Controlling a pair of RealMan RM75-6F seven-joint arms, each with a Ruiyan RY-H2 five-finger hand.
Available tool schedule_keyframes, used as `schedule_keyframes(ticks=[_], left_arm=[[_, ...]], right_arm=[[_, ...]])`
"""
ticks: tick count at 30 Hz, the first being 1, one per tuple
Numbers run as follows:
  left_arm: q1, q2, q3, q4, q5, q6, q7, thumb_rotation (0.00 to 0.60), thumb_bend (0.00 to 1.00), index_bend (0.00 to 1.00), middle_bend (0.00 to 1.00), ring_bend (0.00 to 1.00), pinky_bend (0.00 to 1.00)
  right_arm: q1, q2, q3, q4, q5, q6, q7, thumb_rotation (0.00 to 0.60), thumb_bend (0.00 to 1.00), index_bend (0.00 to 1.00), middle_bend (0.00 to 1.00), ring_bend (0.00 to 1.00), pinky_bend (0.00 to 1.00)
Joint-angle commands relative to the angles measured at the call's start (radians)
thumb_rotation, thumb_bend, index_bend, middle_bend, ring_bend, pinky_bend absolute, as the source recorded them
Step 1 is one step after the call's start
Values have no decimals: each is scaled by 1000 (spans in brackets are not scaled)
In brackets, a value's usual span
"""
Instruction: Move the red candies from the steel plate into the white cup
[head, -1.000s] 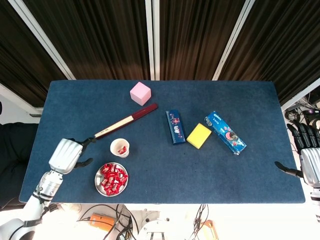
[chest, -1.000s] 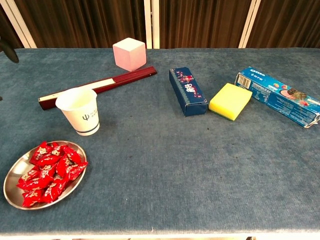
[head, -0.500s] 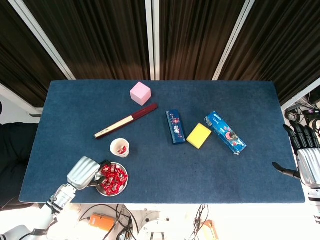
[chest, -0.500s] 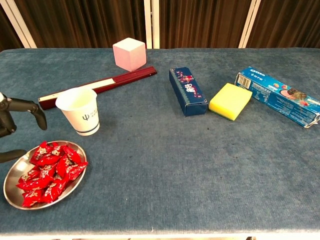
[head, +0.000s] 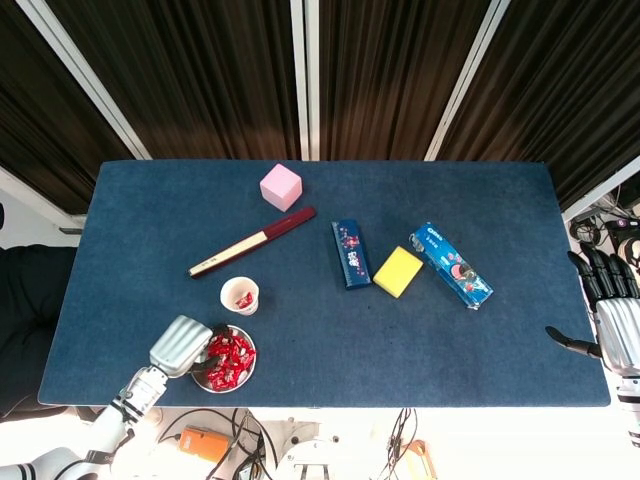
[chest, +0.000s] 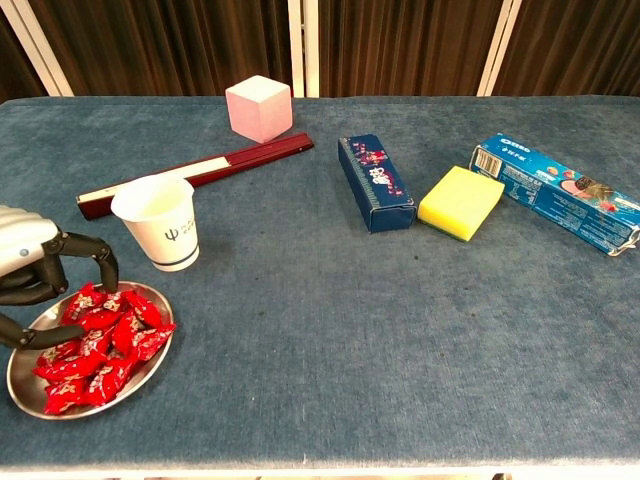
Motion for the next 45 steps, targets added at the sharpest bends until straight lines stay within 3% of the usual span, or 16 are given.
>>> schedule_keyframes(ticks=[1, 11, 21, 27, 31, 36, 41, 45], left_arm=[[-1, -9, 3, 4, -4, -10, -4, 600, 227, 433, 980, 955, 840], [3, -41, -8, 37, -39, -22, 34, 600, 235, 450, 980, 955, 840], [4, -52, 1, 63, -26, -20, -18, 600, 400, 591, 980, 955, 840], [4, -31, -12, 40, 2, 26, -76, 600, 431, 604, 980, 955, 840], [-4, 17, -42, -24, 19, 69, -119, 600, 432, 605, 980, 955, 840], [-47, 75, -119, -107, 13, 82, -145, 597, 431, 604, 980, 955, 840], [-109, 99, -203, -148, -68, 17, -124, 583, 431, 605, 980, 955, 840], [-149, 97, -228, -136, -141, -55, -81, 575, 431, 604, 979, 954, 840]], right_arm=[[0, 0, 0, 1, 0, 0, 0, 600, 161, 0, 13, 0, 25], [4, -4, -5, 2, 1, -13, -3, 600, 160, 0, 13, 0, 25], [8, -7, -7, -3, 3, -22, -7, 600, 161, 0, 13, 0, 25], [7, -10, -7, 0, 4, -20, -2, 600, 161, 0, 13, 0, 25], [4, -7, -6, 1, 2, -12, 1, 600, 160, 0, 13, 0, 25], [1, -4, -4, 1, 1, -4, 5, 600, 161, 0, 13, 0, 25], [0, -6, -5, 5, 3, -5, 10, 600, 161, 0, 13, 0, 25], [-2, -9, -6, 13, 12, -10, 18, 600, 161, 0, 13, 0, 25]])
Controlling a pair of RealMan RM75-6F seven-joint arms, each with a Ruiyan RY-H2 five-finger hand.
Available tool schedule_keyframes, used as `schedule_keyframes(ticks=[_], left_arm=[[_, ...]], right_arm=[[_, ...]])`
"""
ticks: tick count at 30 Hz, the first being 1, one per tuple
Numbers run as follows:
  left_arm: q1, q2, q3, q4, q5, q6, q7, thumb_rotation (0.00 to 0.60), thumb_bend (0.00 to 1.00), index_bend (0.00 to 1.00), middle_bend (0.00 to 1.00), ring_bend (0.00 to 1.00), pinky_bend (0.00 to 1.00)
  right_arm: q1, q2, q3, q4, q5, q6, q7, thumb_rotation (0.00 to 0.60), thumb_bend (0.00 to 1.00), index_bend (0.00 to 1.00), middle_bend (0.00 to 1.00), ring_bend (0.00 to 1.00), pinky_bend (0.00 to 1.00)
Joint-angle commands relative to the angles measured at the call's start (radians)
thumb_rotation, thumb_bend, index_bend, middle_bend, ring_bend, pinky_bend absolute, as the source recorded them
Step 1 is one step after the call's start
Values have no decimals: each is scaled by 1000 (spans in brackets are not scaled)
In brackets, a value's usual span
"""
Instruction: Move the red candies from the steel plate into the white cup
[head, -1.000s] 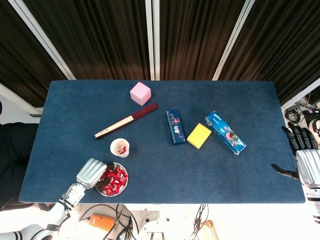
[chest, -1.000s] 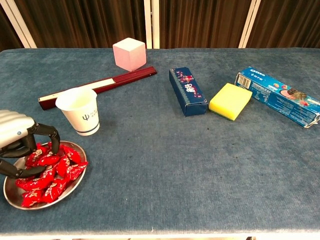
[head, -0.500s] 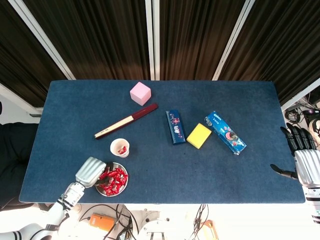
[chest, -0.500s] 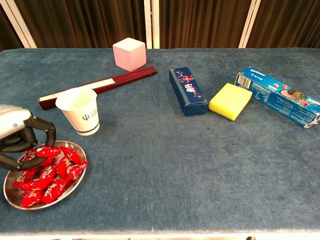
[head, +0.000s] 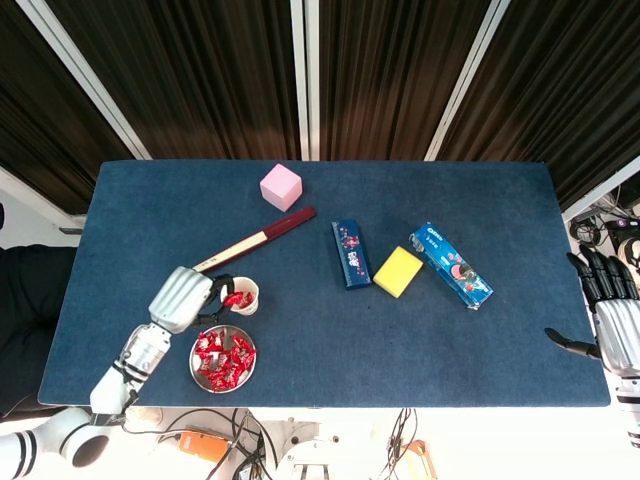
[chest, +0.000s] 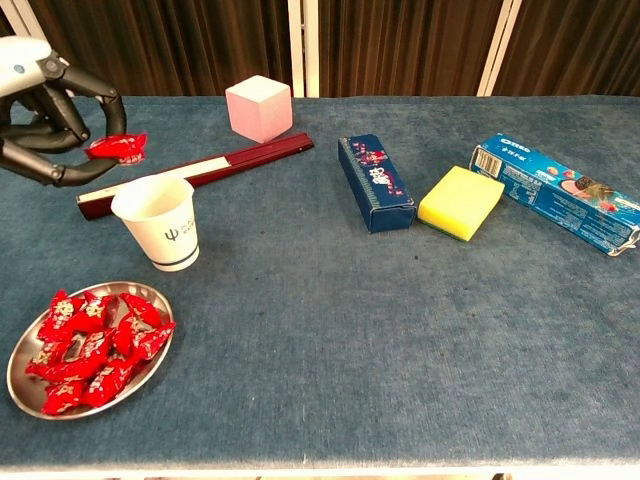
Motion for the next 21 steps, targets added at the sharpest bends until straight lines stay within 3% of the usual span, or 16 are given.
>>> schedule_keyframes(ticks=[1, 7, 11, 14, 21], left_arm=[[-43, 2, -29, 7, -75, -71, 50, 573, 430, 604, 979, 953, 840], [-61, -19, -22, 31, -150, -115, 110, 547, 420, 596, 977, 951, 840], [-59, -22, -17, 24, -171, -110, 126, 544, 345, 459, 975, 947, 840], [-55, -17, -10, 18, -167, -95, 143, 542, 310, 405, 975, 947, 840], [-15, 20, 20, -14, -116, -17, 151, 543, 292, 398, 975, 946, 840]], right_arm=[[0, -2, 0, 5, 7, -4, 4, 600, 161, 0, 13, 0, 25], [4, -6, 3, 13, 16, -15, 8, 600, 160, 0, 13, 0, 25], [9, -6, 4, 10, 17, -21, 3, 600, 160, 0, 13, 0, 25], [10, -6, 5, 6, 17, -22, -1, 600, 160, 0, 14, 0, 25], [8, -1, 9, -3, 14, -12, -3, 600, 161, 0, 13, 0, 25]])
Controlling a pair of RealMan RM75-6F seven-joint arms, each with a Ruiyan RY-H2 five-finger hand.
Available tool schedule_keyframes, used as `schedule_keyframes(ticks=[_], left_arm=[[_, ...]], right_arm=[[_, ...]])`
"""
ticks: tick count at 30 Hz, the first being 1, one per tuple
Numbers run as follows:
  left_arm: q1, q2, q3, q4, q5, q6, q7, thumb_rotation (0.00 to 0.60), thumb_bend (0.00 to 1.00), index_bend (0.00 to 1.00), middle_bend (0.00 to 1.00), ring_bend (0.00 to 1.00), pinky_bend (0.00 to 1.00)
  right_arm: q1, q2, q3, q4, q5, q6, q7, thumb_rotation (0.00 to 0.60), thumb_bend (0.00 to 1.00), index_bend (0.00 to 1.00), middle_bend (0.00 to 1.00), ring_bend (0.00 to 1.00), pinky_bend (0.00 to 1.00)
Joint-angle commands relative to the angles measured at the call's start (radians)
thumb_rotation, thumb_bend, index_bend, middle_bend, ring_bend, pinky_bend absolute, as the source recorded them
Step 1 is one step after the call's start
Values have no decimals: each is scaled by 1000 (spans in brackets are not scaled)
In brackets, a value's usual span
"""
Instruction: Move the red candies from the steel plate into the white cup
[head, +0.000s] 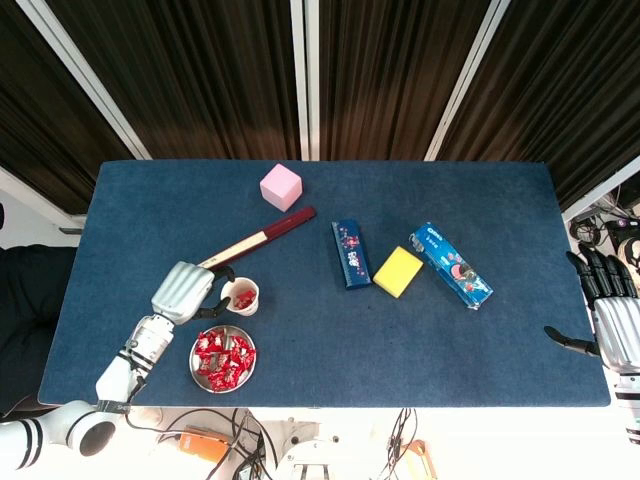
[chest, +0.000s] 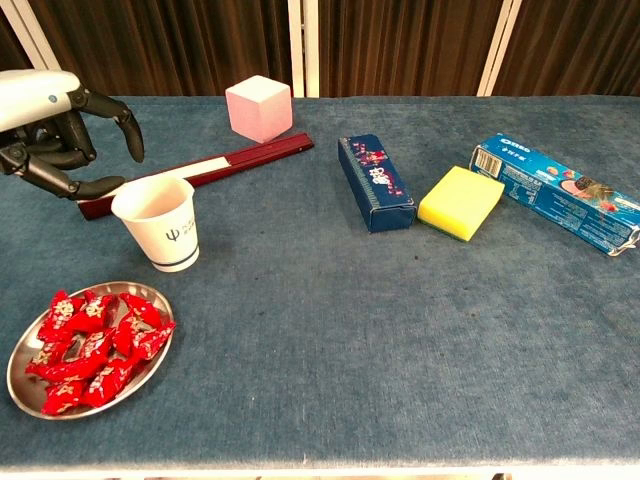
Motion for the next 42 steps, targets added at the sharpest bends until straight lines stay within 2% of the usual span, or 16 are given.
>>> schedule_keyframes(ticks=[1, 4, 8, 11, 15, 20, 27, 42], left_arm=[[35, 27, 19, -20, 40, 63, 2, 542, 292, 398, 974, 945, 840], [85, 59, 49, -39, 96, 146, -25, 544, 292, 398, 974, 945, 840], [146, 75, 110, -4, 183, 227, -68, 562, 292, 398, 973, 944, 840], [172, 58, 152, 38, 231, 247, -83, 585, 288, 398, 973, 944, 840], [172, 7, 184, 88, 254, 207, -96, 600, 269, 398, 973, 944, 840], [152, -64, 182, 138, 234, 134, -61, 600, 256, 398, 973, 944, 840], [142, -120, 172, 167, 182, 70, -32, 600, 234, 407, 973, 944, 839], [142, -155, 167, 195, 141, 32, -15, 600, 215, 432, 973, 944, 839]], right_arm=[[0, 5, 3, -5, -2, 6, 0, 600, 161, 0, 13, 0, 25], [0, 16, 10, -15, -8, 17, -4, 600, 161, 0, 13, 0, 25], [3, 29, 16, -32, -20, 27, -15, 600, 161, 0, 14, 0, 25], [5, 31, 15, -41, -26, 27, -20, 600, 161, 0, 13, 0, 25], [6, 27, 12, -45, -29, 22, -22, 600, 160, 0, 13, 0, 25], [5, 26, 7, -48, -35, 22, -27, 600, 161, 0, 13, 0, 25], [0, 27, 5, -44, -28, 24, -21, 600, 161, 0, 13, 0, 25], [6, 20, 3, -35, -22, 10, -20, 600, 161, 0, 13, 0, 25]])
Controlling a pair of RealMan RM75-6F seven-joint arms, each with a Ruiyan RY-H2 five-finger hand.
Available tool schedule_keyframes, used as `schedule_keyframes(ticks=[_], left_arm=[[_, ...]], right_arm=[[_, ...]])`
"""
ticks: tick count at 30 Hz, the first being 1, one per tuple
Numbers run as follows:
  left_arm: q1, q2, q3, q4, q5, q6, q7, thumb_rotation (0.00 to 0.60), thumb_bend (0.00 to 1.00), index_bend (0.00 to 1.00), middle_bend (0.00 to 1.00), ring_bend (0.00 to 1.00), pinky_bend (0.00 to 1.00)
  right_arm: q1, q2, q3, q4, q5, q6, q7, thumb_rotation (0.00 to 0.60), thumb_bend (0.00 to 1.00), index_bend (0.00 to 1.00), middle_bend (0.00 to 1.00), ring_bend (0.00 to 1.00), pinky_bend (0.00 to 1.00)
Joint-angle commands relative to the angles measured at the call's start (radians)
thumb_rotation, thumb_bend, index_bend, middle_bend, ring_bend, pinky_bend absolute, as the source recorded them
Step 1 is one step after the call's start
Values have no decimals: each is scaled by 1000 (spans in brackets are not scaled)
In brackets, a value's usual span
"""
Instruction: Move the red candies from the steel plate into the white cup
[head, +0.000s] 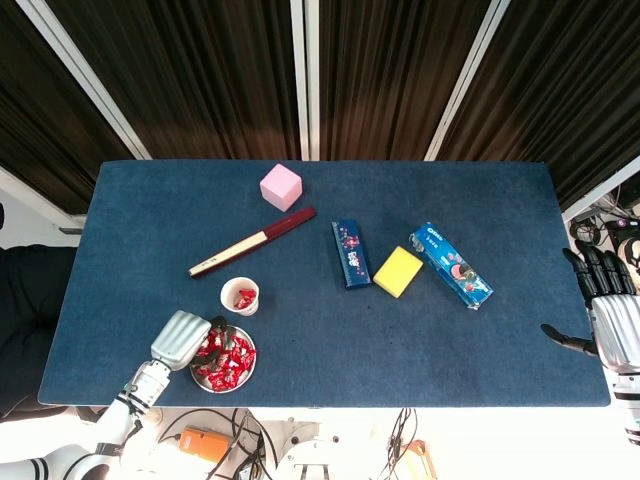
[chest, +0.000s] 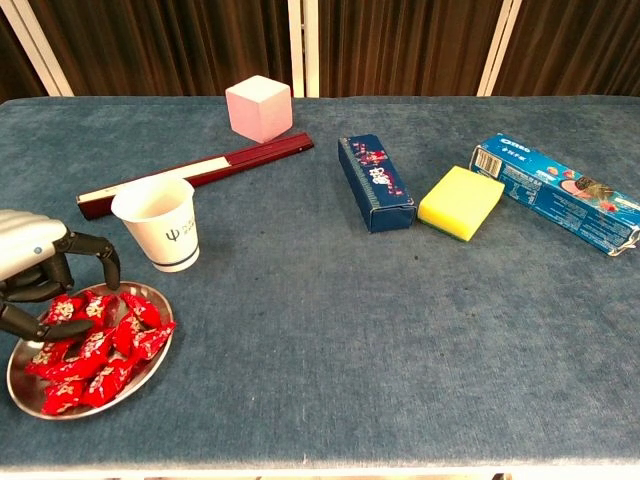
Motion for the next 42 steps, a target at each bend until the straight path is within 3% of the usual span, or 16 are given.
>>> schedule_keyframes(ticks=[1, 9, 17, 23, 30, 36, 42], left_arm=[[-3, -7, -1, 7, -4, -8, -1, 600, 215, 433, 973, 944, 839], [-8, -16, -5, 20, -10, -18, 3, 598, 266, 476, 973, 944, 839], [-9, -18, -5, 46, -24, -30, 5, 552, 355, 496, 973, 942, 840], [-9, -22, -2, 56, -24, -36, -14, 554, 437, 576, 973, 942, 840], [-5, 6, -7, 13, 17, 12, -52, 570, 450, 599, 974, 943, 840], [-25, 62, -50, -71, 57, 65, -102, 569, 446, 600, 974, 943, 840], [-87, 92, -139, -140, 36, 46, -126, 569, 444, 600, 974, 943, 839]], right_arm=[[0, 0, 0, 0, 1, -1, -1, 600, 161, 0, 13, 0, 25], [2, 1, 0, -2, 5, -6, -3, 600, 161, 0, 13, 0, 25], [3, 1, -2, -6, 4, -9, -7, 600, 161, 0, 13, 0, 25], [3, 1, -4, -7, 1, -8, -7, 600, 161, 0, 14, 0, 25], [0, 1, -5, -6, -1, -2, -4, 600, 161, 0, 13, 0, 25], [-6, 1, -5, -2, -4, 9, 2, 600, 161, 0, 14, 0, 25], [-11, 1, -6, 2, -4, 16, 8, 600, 161, 0, 14, 0, 25]])
